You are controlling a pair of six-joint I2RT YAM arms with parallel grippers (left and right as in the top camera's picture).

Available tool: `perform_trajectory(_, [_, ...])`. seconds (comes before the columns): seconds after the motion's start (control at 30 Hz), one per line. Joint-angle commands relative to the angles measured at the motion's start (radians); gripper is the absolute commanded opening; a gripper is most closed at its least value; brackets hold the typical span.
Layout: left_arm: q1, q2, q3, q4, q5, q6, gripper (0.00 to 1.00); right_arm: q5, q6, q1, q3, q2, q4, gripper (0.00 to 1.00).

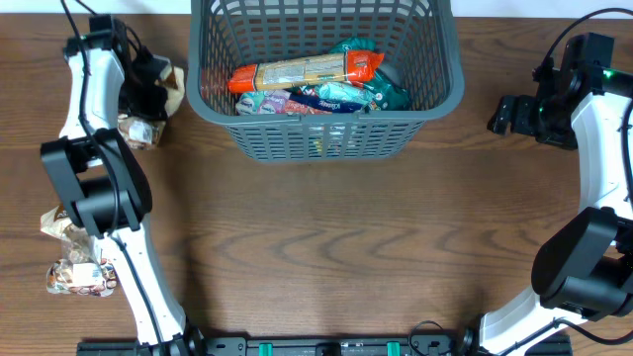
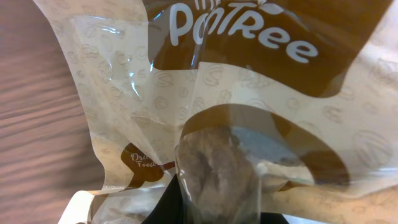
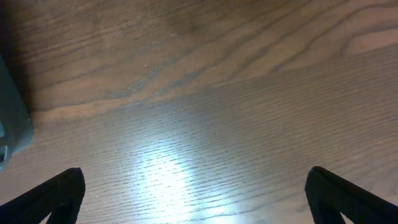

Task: Pack container
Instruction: 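Grasp the upper PanTree snack bag with the left gripper, then carry the PanTree bag into the basket and release it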

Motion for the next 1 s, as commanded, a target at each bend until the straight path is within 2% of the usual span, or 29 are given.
perform_trajectory(0.0, [-0.010, -0.198, 0.007, -0.005, 0.005, -0.079, 0.06, -0.001, -0.005, 0.003, -0.004, -0.001, -0.003, 0.99])
perform_trajectory(0.37, [-0.033, -0.608, 0.008, 0.015, -0.080, -0.095, 0.06, -0.001, -0.039, 0.003, -0.004, -0.001, -0.003, 0.99])
perform_trajectory(0.53, [-0.166, -0.711, 0.008, 0.023, -0.079, -0.070, 0.06, -0.001, -0.039, 0.003, -0.004, -0.001, -0.003, 0.99])
perform_trajectory(0.77, [-0.467, -0.716, 0.007, 0.152, -0.080, 0.197, 0.06, -0.001, -0.042, 0.003, -0.004, -0.001, -0.004, 0.99])
perform_trajectory(0.87, [-0.533, -0.687, 0.007, 0.259, -0.073, 0.257, 0.06, -0.002, -0.042, 0.004, -0.004, -0.001, -0.004, 0.99])
perform_trajectory(0.97, [-0.562, -0.635, 0.007, 0.348, 0.016, 0.282, 0.06, -0.001, -0.042, 0.003, -0.004, -0.001, -0.005, 0.99])
